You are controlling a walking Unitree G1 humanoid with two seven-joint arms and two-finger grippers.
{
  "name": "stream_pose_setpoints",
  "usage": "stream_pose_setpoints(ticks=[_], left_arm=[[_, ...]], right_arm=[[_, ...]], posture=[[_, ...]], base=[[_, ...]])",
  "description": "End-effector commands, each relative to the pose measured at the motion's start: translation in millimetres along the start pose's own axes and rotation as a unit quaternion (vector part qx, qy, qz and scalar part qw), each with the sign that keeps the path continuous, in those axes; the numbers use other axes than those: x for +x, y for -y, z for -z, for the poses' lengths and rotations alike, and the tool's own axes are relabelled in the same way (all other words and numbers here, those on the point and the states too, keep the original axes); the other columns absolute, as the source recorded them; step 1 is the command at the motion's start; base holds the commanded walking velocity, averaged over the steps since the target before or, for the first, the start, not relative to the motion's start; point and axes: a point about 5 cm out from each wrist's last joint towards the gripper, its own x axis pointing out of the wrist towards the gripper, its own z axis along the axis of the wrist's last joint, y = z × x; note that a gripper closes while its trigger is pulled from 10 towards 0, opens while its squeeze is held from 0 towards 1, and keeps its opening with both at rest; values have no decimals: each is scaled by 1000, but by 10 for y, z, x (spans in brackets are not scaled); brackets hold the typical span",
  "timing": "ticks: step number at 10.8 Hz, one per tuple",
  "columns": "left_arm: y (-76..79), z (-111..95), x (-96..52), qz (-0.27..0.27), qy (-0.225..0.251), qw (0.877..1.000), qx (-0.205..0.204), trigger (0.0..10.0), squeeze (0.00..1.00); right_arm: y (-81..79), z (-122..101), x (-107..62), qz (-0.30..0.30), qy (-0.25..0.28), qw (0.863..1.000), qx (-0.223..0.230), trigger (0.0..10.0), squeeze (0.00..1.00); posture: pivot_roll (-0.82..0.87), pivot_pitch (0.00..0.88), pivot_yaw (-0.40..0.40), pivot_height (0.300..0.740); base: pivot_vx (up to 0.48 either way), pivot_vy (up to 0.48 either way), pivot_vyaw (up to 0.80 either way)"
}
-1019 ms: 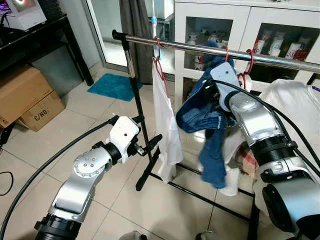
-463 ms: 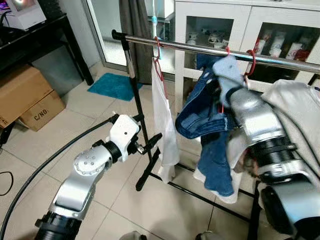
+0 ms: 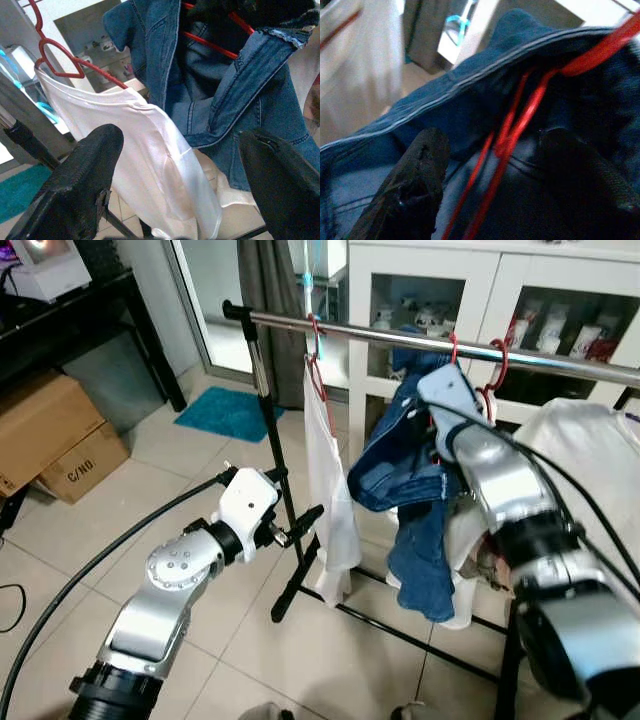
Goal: Hang hanger
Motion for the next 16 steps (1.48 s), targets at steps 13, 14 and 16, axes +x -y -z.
stream_pose_setpoints(ticks=[13,14,16], left_arm=[[-10,-31,3,9,7,1000,12,10000,0],[-8,-31,5,10,7,1000,12,10000,0],[-8,-35,10,12,8,1000,9,10000,0]], right_arm=[[-11,79,150,-2,-5,994,110,0,0],[-18,99,152,-3,-10,993,115,0,0],[-27,111,156,-2,-11,992,125,0,0]], posture=[[-80,0,102,740],[-81,0,102,740],[-81,0,104,740]], base=[[0,0,0],[0,0,0],[0,0,0]])
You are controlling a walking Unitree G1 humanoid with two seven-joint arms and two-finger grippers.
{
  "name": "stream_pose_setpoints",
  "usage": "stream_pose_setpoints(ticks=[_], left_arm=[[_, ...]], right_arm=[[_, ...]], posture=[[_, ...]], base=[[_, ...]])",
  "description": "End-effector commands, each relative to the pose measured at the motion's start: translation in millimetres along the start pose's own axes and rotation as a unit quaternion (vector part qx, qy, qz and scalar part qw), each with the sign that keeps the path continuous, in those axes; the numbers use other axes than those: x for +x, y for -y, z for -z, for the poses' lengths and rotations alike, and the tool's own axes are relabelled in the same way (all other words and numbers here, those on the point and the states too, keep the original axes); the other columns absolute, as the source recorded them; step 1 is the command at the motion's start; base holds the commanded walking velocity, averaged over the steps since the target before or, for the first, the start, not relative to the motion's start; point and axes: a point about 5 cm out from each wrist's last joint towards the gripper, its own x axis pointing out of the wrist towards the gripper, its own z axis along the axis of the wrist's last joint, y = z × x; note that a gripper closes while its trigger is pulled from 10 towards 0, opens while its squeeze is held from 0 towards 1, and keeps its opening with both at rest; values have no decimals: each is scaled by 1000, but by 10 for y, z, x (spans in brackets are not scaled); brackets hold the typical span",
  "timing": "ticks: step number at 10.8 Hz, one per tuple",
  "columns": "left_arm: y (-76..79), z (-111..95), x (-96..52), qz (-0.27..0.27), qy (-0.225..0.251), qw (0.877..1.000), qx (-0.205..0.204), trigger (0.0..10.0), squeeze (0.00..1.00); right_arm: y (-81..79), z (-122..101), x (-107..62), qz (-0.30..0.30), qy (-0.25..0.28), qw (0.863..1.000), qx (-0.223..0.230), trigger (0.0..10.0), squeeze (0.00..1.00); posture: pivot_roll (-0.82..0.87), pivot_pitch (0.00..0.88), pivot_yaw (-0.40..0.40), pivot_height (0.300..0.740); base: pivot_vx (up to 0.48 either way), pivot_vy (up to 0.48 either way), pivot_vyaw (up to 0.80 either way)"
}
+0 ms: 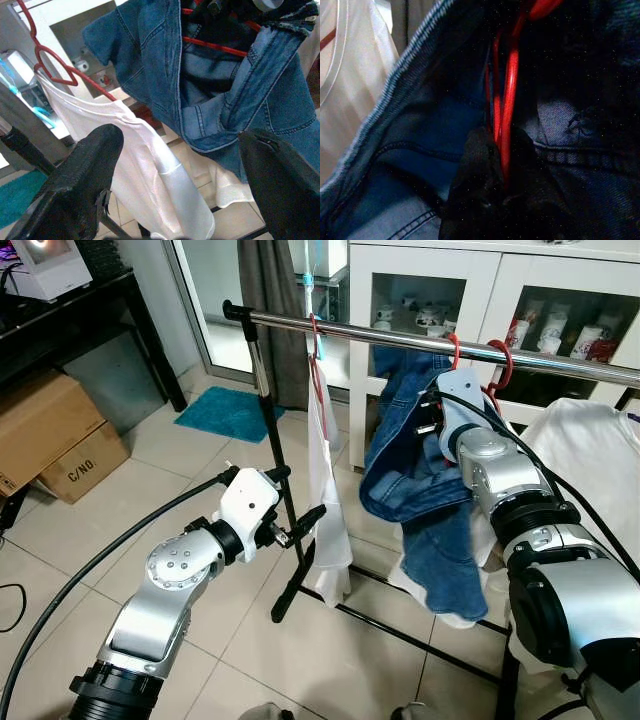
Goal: Hang hanger
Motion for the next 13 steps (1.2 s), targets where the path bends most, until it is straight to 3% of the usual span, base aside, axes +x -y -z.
stream_pose_setpoints(ticks=[1,7,10,12,13], left_arm=[[-17,-18,10,3,2,1000,5,10000,0],[4,-15,23,-2,-4,1000,-13,10000,0],[-1,-50,87,-22,15,1000,-13,10000,0],[2,-31,100,-28,11,999,-12,10000,0],[4,-10,115,-52,8,999,-8,10000,0]], right_arm=[[-45,-48,10,-8,4,1000,8,0,0],[-20,-148,-49,-32,82,995,40,0,0],[82,-113,-257,-55,108,992,30,0,0],[54,-108,-369,-60,114,991,29,0,0],[-41,-65,-529,-71,134,988,25,0,0]], posture=[[-84,0,106,740],[-83,0,99,740],[-97,0,114,740],[-99,8,124,740],[-102,15,121,740]], base=[[0,0,0],[0,0,0],[0,0,0],[0,0,0],[0,0,0]])
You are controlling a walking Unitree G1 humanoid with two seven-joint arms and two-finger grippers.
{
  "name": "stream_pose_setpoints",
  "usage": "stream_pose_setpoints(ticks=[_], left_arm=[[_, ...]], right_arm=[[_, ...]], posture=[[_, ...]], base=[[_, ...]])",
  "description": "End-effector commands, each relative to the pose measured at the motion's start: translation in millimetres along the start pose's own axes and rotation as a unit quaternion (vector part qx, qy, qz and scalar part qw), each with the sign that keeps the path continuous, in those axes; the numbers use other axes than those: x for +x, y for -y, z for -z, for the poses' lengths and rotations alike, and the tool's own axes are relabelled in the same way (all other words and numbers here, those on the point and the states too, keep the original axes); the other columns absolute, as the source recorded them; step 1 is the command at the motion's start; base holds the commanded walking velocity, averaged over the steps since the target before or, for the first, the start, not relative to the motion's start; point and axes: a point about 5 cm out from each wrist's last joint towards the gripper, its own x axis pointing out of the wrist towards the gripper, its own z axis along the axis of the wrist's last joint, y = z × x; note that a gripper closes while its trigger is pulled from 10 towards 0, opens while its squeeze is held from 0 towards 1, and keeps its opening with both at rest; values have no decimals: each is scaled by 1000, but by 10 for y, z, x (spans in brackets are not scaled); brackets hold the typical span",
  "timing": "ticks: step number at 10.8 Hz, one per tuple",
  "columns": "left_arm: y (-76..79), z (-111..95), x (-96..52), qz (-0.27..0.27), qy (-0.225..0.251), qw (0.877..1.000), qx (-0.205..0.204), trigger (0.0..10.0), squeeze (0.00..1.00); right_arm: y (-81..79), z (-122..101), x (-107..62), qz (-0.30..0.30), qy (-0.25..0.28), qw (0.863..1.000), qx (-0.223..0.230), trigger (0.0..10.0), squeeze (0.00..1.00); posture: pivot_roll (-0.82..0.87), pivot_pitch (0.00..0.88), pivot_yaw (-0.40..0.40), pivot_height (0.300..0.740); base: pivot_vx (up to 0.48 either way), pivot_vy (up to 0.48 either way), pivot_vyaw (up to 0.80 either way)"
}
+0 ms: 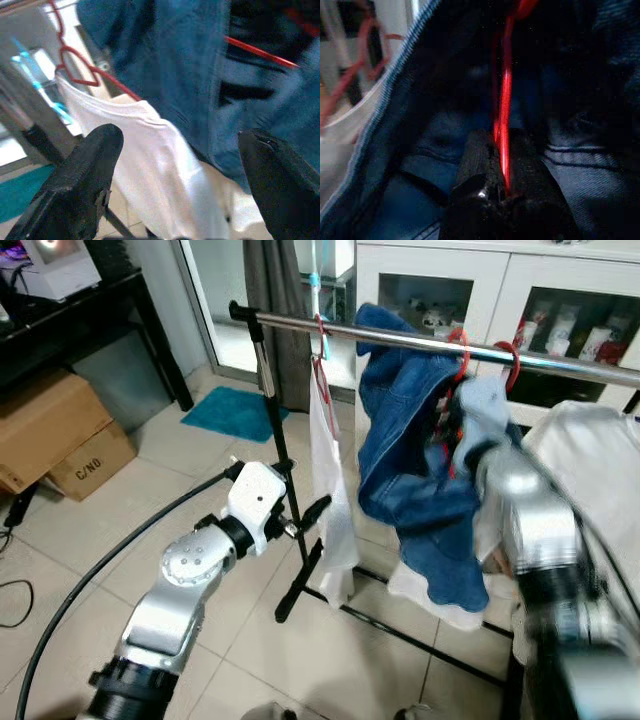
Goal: Hang hanger
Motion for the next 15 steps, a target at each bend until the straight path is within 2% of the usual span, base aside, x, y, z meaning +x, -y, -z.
stream_pose_setpoints(ticks=[1,2,3,5,6,8,10,15], left_arm=[[-47,10,-7,-24,0,1000,8,10000,0],[-84,9,-7,-61,5,998,-7,10000,0],[-92,11,-16,-72,7,997,-11,10000,0],[-52,35,-48,-75,5,997,-14,10000,0],[-43,39,-52,-77,5,997,-13,10000,0],[-29,67,-78,-84,-1,996,-17,10000,0],[-25,69,-83,-83,-3,996,-15,10000,0],[-37,72,-101,-86,-5,996,-10,10000,0]], right_arm=[[-75,-154,-42,-13,34,999,-7,0,0],[-131,-78,-156,-6,38,999,9,0,0],[-171,-59,-220,-6,38,999,14,0,0],[-342,70,-318,-19,10,1000,-5,0,0],[-365,99,-335,-11,3,1000,-5,0,0],[-443,191,-430,-12,-10,1000,17,0,0],[-505,214,-476,-23,-8,999,40,0,0],[-507,231,-507,-25,-9,999,46,0,0]], posture=[[-102,19,118,740],[-100,29,109,740],[-100,34,103,740],[-96,44,88,740],[-93,45,80,740],[-91,47,78,740],[-89,55,74,740],[-84,55,77,740]], base=[[0,0,0],[0,0,0],[0,0,0],[0,0,0],[0,0,0],[0,0,0],[0,0,0],[0,0,0]])
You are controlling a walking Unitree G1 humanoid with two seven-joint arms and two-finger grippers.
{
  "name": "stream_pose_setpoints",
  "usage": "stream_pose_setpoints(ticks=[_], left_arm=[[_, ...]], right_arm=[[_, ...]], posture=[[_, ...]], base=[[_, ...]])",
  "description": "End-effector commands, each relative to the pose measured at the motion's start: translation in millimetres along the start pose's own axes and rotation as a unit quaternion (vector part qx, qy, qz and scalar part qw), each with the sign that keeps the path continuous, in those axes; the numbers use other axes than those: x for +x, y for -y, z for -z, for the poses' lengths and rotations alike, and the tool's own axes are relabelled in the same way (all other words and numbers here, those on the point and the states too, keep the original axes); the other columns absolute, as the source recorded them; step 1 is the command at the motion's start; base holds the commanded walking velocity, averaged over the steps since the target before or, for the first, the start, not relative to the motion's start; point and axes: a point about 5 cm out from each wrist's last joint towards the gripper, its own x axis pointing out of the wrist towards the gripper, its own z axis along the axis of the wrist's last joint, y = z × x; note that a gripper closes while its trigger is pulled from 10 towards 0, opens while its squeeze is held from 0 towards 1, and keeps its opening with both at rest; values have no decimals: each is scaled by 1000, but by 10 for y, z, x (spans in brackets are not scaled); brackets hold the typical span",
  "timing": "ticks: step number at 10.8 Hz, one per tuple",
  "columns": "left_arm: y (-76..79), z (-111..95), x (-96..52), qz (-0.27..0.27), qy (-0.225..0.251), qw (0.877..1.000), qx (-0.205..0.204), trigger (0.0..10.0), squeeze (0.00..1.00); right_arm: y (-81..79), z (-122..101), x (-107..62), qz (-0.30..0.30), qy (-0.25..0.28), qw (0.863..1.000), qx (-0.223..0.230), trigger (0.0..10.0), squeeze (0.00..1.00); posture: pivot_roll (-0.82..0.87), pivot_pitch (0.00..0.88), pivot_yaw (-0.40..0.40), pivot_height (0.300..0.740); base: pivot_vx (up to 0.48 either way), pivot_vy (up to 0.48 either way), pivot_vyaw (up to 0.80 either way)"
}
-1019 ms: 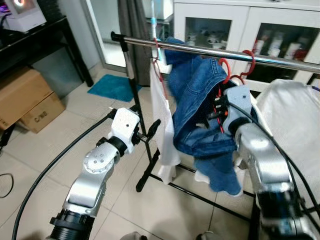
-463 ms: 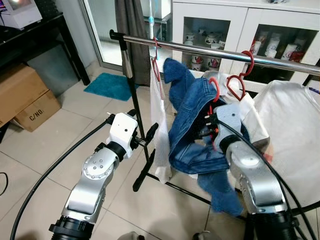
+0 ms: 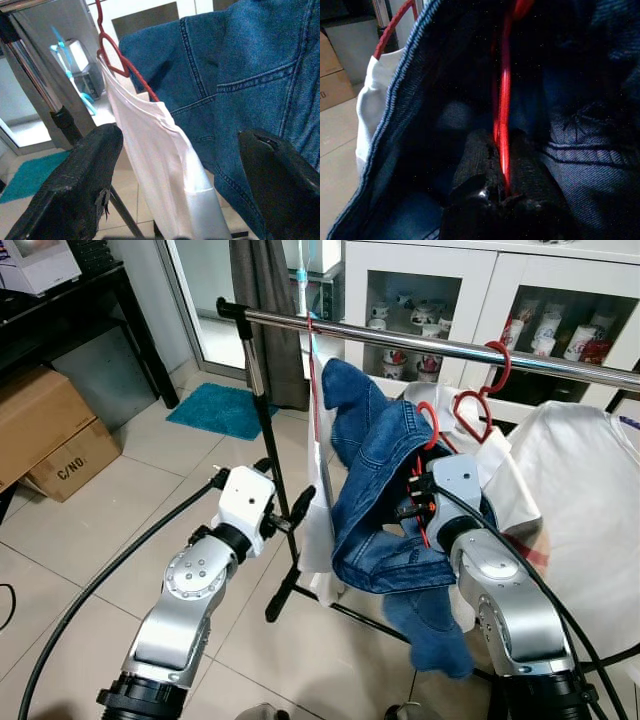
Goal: Hang hanger
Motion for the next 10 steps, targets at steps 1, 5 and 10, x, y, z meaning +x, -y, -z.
stream_pose_setpoints(ticks=[1,5,10], left_arm=[[-29,-18,-21,-3,0,1000,11,10000,0],[-39,-23,-6,-2,1,1000,14,10000,0],[-40,-28,-16,1,2,1000,17,10000,0]], right_arm=[[-5,-113,-12,-2,26,1000,2,0,0],[-10,-124,1,-4,29,1000,2,0,0],[-44,-119,-3,-9,29,1000,3,0,0]], posture=[[-85,56,78,740],[-88,47,81,740],[-88,36,81,740]], base=[[0,0,0],[0,0,0],[0,0,0]])
